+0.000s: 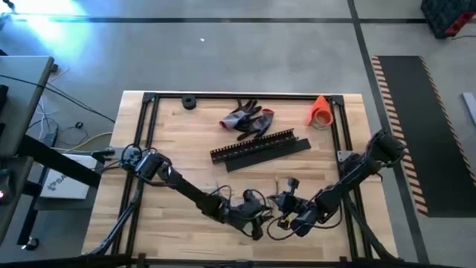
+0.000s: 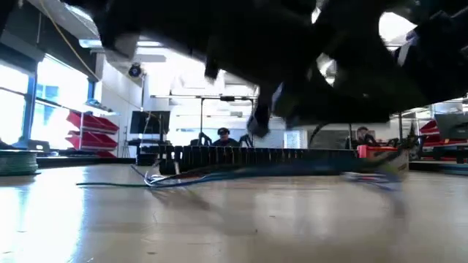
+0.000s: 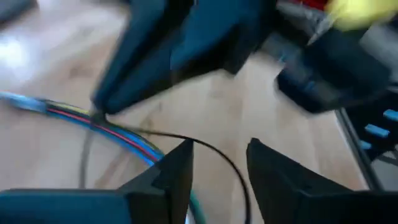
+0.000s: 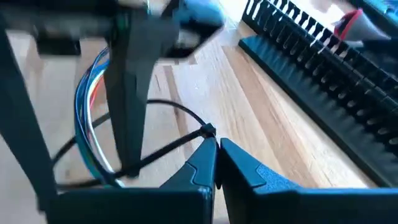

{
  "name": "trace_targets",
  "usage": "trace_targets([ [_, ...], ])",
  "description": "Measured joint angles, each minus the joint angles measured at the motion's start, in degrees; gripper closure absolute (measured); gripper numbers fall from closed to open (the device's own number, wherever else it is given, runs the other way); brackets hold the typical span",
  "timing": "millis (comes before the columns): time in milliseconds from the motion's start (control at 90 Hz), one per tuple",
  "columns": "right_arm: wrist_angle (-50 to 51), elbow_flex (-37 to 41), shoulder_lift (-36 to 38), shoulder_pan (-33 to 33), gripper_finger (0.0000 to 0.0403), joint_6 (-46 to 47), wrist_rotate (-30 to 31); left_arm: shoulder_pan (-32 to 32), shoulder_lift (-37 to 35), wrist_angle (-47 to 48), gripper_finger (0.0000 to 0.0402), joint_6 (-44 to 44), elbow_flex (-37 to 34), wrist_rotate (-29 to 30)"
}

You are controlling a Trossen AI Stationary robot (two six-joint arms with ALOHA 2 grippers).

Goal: Ziptie cables
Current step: Wrap the cables using a black zip tie

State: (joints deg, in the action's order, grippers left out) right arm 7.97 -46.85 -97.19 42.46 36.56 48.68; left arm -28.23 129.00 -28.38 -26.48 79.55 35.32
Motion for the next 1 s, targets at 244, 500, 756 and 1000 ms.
trace_targets([
  [244, -0.23, 0.0, 0.0, 2.43, 0.0402, -7.27, 3.44, -0.9, -1.69, 5.68, 0.0274, 2.46, 0.07, 8.52],
  [500, -0.85, 0.0, 0.0, 4.7, 0.0402, -20.86, 4.73, -0.09, -1.65, 2.48, 0.0253, 5.35, 0.04, 10.26],
  [756, -1.95, 0.0, 0.0, 7.2, 0.0402, -33.27, 8.44, 1.41, -1.63, 2.22, 0.0236, 8.17, 0.07, 3.94],
  [1000, -5.21, 0.02, 0.0, 8.32, 0.0403, -43.85, 8.59, 3.14, -1.59, 2.8, 0.0239, 10.11, 0.07, -3.15],
])
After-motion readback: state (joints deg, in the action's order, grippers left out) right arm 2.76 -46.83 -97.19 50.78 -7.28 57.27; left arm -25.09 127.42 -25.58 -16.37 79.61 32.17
